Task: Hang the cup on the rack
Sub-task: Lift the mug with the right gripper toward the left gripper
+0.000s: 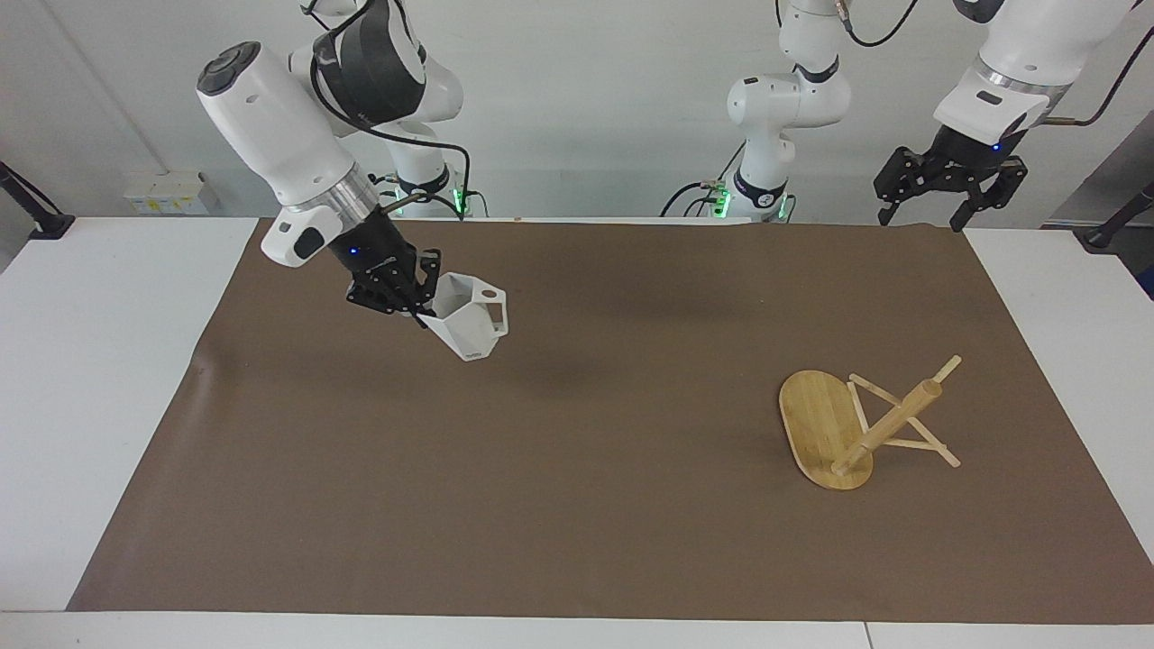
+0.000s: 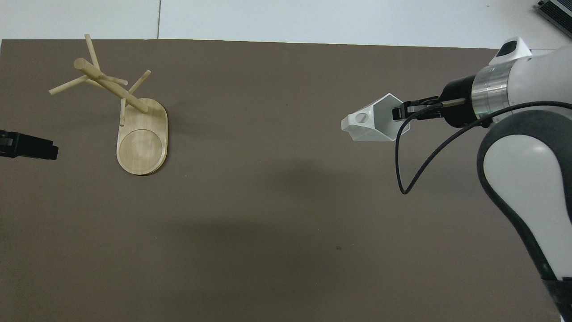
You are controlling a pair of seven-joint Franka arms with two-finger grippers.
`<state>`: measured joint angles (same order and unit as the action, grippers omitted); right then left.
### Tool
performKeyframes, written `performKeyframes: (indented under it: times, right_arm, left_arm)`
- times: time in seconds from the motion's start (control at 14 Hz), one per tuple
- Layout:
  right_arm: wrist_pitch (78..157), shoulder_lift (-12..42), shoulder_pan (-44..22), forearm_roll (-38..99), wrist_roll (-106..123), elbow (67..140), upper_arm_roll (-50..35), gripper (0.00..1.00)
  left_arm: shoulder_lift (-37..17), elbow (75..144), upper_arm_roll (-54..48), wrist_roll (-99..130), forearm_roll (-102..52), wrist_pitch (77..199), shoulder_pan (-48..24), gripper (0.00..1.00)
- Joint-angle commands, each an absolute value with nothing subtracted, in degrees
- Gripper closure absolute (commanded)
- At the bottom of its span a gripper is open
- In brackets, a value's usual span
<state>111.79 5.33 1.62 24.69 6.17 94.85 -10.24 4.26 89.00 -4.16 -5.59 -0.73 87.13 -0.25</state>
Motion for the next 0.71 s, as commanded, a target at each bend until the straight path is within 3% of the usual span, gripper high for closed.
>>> performKeyframes:
  times: [0.0,0.21,0.64]
  right_arm:
    - [110.83,5.89,2.37,33.63,5.8,93.08,-12.04,1.0]
    - [110.57,5.8,2.37,39.89,5.89,93.08,-14.05,1.0]
    - [110.48,5.36,2.37,45.35,4.06,93.16,-19.42,1.0]
  left_arm:
    - [5.89,90.44,-4.31,-5.54,-1.41,87.27,0.26,0.0]
    - [6.06,91.05,-4.57,-7.2,-1.67,88.15,0.18,0.0]
    - [8.79,99.57,-3.96,-28.0,-12.11,98.16,0.18,0.0]
